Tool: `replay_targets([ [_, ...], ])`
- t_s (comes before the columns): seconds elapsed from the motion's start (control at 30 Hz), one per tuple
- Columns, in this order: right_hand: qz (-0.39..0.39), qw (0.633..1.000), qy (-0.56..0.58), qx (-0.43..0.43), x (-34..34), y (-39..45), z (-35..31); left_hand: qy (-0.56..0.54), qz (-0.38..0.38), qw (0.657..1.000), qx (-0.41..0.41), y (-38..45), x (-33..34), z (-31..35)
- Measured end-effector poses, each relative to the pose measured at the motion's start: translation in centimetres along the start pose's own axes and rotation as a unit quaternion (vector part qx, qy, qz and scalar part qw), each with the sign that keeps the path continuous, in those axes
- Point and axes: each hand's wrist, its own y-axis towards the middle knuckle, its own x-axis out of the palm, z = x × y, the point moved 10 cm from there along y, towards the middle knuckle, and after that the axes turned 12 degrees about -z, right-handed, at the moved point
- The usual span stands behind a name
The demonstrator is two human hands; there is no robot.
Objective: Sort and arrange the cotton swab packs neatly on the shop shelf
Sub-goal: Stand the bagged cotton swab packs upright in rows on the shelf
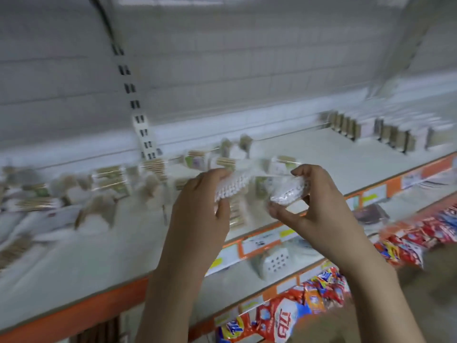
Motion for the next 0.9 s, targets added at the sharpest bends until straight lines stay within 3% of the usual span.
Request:
replay_targets([
  [0.13,-0.019,1.000,-0.009,0.007,-3.5,-1.1,4.1,0.016,0.002,1.000,0.016,1.6,3.8,4.5],
  [0.37,0.014,1.000,-0.024,0.015,-7.9,-0.2,8.5,0.052,0.004,0.998,0.040,5.0,7.3,8.6],
  [0.57,0.044,0.996,-0.068,0.038,-9.7,2.5,10.7,0.036,0.006,0.999,0.040,8.8,9.5,8.4],
  [0.9,0.017,0.994,-0.099,0.039,-10.2,6.8,14.1,0.008,0.008,1.000,0.017,13.8,11.7,6.8],
])
